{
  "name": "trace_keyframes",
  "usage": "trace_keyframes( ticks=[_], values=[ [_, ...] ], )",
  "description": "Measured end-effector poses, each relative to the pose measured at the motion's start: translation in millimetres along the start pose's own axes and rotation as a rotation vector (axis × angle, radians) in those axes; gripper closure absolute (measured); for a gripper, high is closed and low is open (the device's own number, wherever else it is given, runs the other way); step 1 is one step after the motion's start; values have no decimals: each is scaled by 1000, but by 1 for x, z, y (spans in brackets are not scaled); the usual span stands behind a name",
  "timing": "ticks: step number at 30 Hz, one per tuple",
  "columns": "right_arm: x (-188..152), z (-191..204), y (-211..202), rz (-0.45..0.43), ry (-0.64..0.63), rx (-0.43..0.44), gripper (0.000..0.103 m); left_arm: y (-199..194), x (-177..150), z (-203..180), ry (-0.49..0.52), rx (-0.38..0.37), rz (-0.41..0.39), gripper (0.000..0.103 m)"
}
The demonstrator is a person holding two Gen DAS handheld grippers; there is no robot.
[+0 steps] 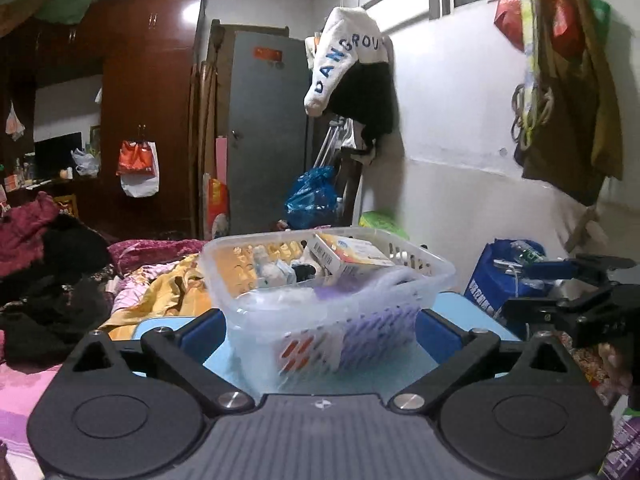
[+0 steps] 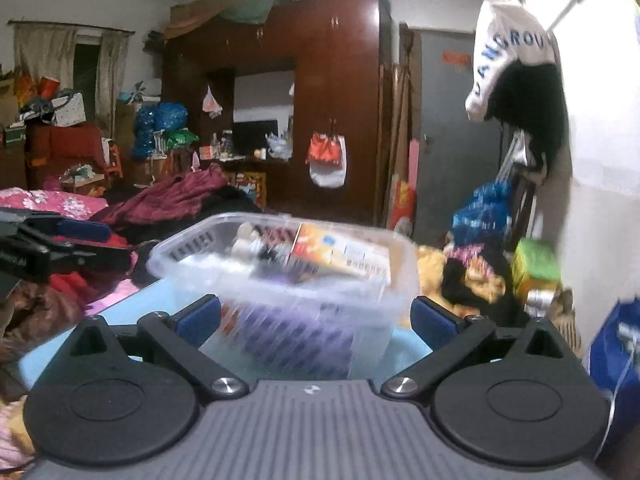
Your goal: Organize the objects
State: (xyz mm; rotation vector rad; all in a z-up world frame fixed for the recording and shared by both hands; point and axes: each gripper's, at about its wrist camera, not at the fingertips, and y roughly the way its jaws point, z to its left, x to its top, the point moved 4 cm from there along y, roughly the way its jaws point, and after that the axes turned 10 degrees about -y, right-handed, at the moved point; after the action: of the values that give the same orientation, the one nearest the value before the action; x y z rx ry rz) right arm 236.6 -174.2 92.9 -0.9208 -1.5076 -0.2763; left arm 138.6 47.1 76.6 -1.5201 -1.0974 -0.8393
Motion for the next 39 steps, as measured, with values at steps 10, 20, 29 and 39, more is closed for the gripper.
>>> trace_keyframes(
  ticks=[10, 20, 29, 39],
  values=[
    [17, -2, -31, -2, 24, -52, 0, -12, 14, -10, 27, 32, -7, 1],
    [-2, -7, 23, 54, 64, -60, 0, 33, -4, -21, 8, 41, 33, 1],
    [-6, -11, 19, 45, 84, -63, 0, 33, -4, -30, 27, 50, 19, 1],
    [-6, -10, 14, 37, 84, -64, 0, 35, -6, -29, 21, 63, 23, 1]
  ],
)
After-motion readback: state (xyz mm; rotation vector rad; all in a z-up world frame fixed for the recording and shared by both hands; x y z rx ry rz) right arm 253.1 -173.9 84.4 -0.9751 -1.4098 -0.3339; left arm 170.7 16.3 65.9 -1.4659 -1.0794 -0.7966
